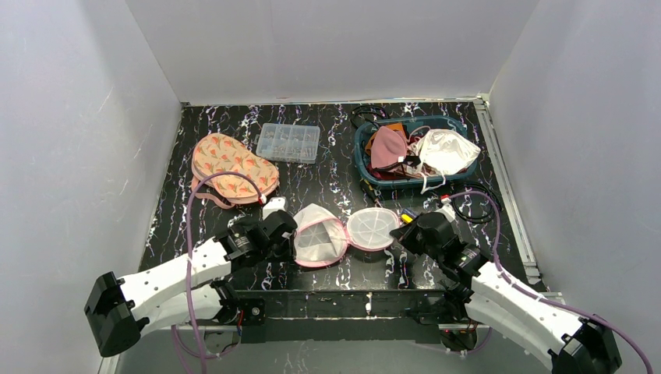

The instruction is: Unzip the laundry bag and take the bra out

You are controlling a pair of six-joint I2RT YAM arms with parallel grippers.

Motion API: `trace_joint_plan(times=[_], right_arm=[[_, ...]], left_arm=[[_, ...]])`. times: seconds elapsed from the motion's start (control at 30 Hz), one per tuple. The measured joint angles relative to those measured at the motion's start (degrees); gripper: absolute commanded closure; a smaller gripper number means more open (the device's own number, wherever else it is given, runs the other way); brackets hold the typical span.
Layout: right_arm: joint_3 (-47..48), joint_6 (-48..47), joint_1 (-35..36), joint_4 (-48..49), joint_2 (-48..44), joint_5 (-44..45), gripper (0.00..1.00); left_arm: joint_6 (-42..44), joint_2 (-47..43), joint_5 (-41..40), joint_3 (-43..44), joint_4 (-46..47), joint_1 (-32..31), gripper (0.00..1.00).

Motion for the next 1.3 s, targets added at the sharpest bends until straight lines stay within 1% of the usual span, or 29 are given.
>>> trace_joint_plan(times=[0.17,0.23,0.27,0.43,0.53,0.67,0.8,0.9,0.97,1.03,1.17,1.23,1.3], right_arm=[[0.55,-0.02,0.0,-0.48,-0.39,-0.24,0.99],[1.09,-0.04,0.0,-0.83,-0.39,-0.37,0.99],[1.29,-0.07,0.0,-0.98,-0.39,-0.42,0.99],[2.56,-0.96,0.0,-2.19,-0.39,-0.66,0.99],[5.33,-4.5,0.0,-4.9,0.26,-0.52,0.99],[15.37,-15.21,0.0,-10.4,3.91,1.73,0.99],[28.59,-29.14,0.04,-15.43,9.7,7.17,0.99],[35.67,-38.16,0.42,-17.92,13.14,11.34,0.99],[38.86,-43.63,1.68,-19.06,14.51,14.86,0.99],[40.0,-47.98,4.33,-19.28,14.62,17.99,0.99],[39.93,-52.17,9.05,-19.43,14.47,21.94,0.99],[39.93,-53.07,11.47,-19.32,14.78,24.33,0.99],[40.09,-54.16,15.52,-19.3,16.0,28.33,0.99]], left_arm=[[0.17,1.18,-0.76,0.0,1.16,0.0,0.87],[0.26,1.29,-0.72,0.0,1.9,0.0,0.97],[0.35,1.29,-0.7,0.0,2.19,0.0,1.0],[1.11,1.29,-0.59,0.02,2.89,0.0,1.0],[1.25,1.11,-0.2,0.79,1.88,0.0,1.0],[1.73,0.76,2.54,6.38,-1.95,0.0,1.0],[2.84,1.95,7.89,16.55,-6.05,0.35,1.0],[4.15,4.61,13.05,23.45,-7.93,1.73,1.0],[4.98,6.8,16.96,26.38,-8.66,4.11,1.0],[5.51,8.63,20.68,26.88,-8.63,6.99,1.0],[5.49,12.11,27.74,24.13,-6.97,12.13,1.0],[5.49,13.79,29.97,23.47,-6.58,13.11,1.0],[5.6,15.65,32.0,23.58,-5.77,13.92,1.0]])
